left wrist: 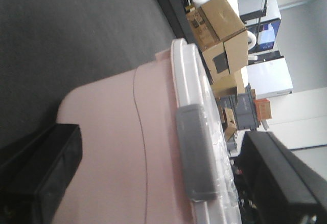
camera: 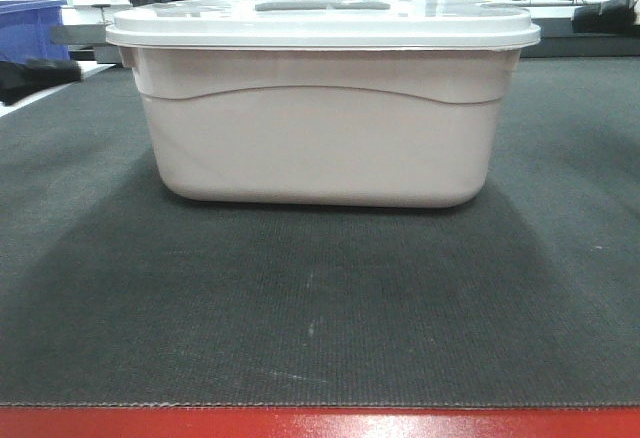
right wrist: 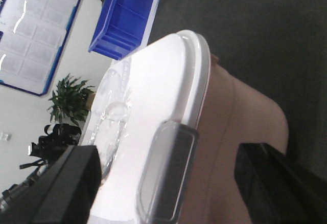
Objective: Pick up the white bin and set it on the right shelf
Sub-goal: 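Close both grippers on the bin's lid rim at each end, then lift the pink bin off the table with both grippers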
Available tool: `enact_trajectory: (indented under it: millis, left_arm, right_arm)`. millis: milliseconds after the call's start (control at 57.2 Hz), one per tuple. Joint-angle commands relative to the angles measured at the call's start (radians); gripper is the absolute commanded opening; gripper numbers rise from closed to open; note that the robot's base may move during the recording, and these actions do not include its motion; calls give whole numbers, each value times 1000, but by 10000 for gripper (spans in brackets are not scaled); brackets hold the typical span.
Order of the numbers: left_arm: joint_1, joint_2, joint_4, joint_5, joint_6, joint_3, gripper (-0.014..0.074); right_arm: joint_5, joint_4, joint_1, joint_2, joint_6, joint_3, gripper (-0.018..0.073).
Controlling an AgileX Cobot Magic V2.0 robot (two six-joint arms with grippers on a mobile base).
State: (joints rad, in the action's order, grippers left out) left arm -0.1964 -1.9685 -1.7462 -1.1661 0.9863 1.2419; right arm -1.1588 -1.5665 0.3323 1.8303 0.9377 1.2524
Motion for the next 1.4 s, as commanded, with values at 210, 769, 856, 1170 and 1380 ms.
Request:
enact_trajectory:
  millis: [210,769,856,1170,1380]
  left_arm:
    - [110,42,-119,-48,15,116,525]
    - [161,26,-113,-30,15,141,525]
    - [167,26,-104,-30,15,141,511]
    - [178,26,-94,-36,15,141,156]
    - [178,26,-102,-90,15,141,-114]
  right_arm:
    - [-80,-154,-87,25,58,31,635]
    - [-46,-163,-153,28,74,31,473]
    - [-44,-163,-160,28,74,31,392]
    - [-47,-163,-161,28,74,31,60]
    - [-87,-195,-161,28,74,31,60]
